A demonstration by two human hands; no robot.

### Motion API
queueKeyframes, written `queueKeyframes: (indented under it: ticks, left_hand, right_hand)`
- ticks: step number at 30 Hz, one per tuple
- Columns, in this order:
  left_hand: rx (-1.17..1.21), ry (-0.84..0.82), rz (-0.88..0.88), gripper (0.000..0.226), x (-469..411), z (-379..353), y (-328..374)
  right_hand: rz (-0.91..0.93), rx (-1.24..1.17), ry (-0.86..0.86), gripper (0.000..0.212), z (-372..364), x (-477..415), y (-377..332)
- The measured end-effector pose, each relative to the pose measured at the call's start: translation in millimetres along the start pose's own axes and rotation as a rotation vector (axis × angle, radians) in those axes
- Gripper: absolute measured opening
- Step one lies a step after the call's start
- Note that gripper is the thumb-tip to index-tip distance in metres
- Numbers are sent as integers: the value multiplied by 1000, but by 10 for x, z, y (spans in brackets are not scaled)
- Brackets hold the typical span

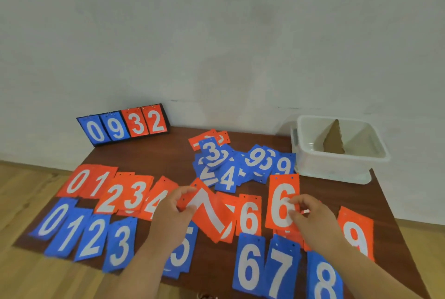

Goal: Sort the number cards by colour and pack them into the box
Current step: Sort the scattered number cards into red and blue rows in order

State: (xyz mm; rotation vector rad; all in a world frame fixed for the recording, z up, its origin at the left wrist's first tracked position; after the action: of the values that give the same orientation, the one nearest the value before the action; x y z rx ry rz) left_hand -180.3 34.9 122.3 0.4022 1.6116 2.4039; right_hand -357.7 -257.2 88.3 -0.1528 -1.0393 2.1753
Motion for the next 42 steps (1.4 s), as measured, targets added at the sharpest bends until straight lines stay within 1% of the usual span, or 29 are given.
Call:
queueKeyframes:
  ticks: [3, 8, 13, 17, 20, 22, 24, 27, 29, 31, 33, 36, 39, 42]
  left_hand:
    - [13, 31, 10, 37, 22, 138, -62]
    - [-61, 32, 57, 38, -40, 313, -249]
    - [-102, -43, 94, 37, -300, 417, -385]
    - [-155, -107, 99, 36, -569, 387, -467]
    - [-169, -159, 91, 37, -798, 278, -529]
    - [-162, -218, 116, 37, -945, 127, -568]
    - [-154, -313, 123, 38, -1054, -120, -574]
    - [-105, -482, 141, 41, -1134, -614, -510]
    - [-96, -566, 138, 42, -1148, -961, -426]
    - [-96, -643, 105, 42, -1129, -1301, -306]
    - [-95, -705, 69, 40, -1067, -1614, -187]
    - [-84, -744, 49, 41, -973, -1961, -69]
    - [-110, -751, 57, 43, -981, -2137, -63]
    - [-221, -695, 34, 43, -1130, -2122, -137]
  right_hand:
    - [11, 33, -36, 14, -177, -88, 23]
    - [-48, 86, -110, 12, -652, -289, 117]
    - [-142, 151, -194, 11, -1083, -506, 212]
    - [-187, 227, -225, 19, -1241, -571, 283]
    - [-206, 356, -238, 16, -1234, -569, 276]
    - [-212, 460, -218, 14, -1170, -548, 223]
    - [-223, 420, -182, 13, -1099, -527, 163]
    - [-216, 197, -157, 13, -1010, -474, 89]
    - [-210, 72, -155, 13, -943, -442, 77]
    - [-203, -2, -149, 13, -860, -428, 91]
    - [-197, -25, -130, 13, -766, -435, 142]
    - [-218, -4, -90, 17, -587, -467, 270]
    - [-272, -1, -25, 20, -421, -510, 467]
    - [-323, 44, -19, 17, -377, -574, 696]
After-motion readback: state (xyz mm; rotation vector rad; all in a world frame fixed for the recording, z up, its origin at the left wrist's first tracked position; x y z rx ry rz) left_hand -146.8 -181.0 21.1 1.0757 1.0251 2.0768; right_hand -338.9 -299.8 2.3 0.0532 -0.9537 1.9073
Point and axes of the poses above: each hand's wrist, its own x-axis away from the middle knuckle, its own z-axis out of the back of the hand, y = z × x, the point moved 6 cm from there along -x, towards the middle knuckle, and after that the axes turned 6 degrees about x, right-handed, at the moved point
